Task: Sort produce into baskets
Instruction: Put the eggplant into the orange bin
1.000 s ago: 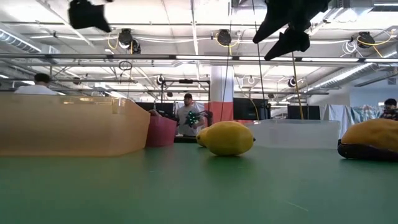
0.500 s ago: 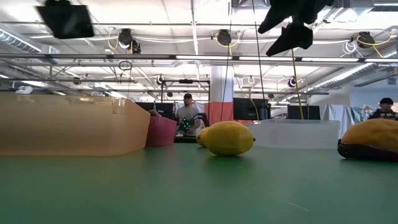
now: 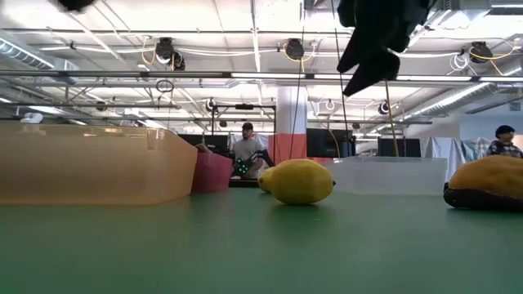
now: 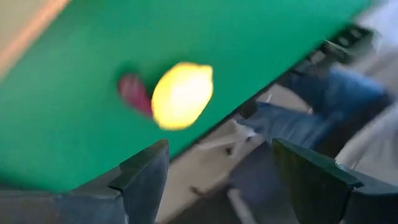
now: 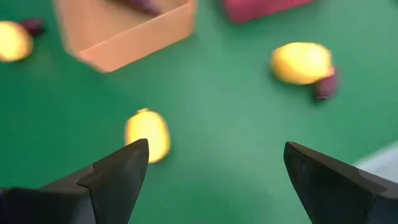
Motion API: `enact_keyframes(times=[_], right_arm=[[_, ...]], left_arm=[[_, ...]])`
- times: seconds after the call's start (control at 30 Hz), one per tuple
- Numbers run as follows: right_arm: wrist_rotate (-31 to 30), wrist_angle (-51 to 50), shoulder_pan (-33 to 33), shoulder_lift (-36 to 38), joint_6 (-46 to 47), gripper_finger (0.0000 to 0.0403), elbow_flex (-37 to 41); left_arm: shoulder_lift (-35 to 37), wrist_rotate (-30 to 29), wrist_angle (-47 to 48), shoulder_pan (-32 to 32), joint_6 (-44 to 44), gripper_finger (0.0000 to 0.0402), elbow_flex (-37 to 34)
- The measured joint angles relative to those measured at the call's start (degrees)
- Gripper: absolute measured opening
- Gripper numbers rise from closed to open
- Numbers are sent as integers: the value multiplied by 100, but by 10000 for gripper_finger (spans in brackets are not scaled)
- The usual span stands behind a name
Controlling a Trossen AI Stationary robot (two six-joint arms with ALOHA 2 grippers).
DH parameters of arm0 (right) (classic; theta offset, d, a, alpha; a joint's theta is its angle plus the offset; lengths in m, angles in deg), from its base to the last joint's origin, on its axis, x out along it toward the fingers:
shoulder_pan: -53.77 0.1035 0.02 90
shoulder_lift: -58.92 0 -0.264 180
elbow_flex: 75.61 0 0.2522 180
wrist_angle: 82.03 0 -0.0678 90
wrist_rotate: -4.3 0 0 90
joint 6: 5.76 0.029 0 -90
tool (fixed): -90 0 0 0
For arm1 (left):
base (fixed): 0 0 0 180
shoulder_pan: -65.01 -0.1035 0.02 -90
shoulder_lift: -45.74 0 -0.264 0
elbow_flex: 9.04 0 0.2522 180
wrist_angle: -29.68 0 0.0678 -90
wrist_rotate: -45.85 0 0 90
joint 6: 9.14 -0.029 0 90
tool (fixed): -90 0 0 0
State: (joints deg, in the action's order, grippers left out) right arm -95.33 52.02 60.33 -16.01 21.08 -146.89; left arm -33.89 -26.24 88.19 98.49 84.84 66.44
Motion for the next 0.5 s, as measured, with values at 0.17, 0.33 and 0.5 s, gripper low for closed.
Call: enact_keyframes(times=[0.17,0.33,0.5], right_arm=[[366,77,172,-77,-253,363,0],[390,21,402,-84,-425,363,0],[415,-30,690,-81,-222,363,0]], left_arm=[[-140,-133,-8,515,2253,287,0],[-545,-146,-51,912,3155,287,-13],[-937,-356,-35,1031,3450,287,-24]])
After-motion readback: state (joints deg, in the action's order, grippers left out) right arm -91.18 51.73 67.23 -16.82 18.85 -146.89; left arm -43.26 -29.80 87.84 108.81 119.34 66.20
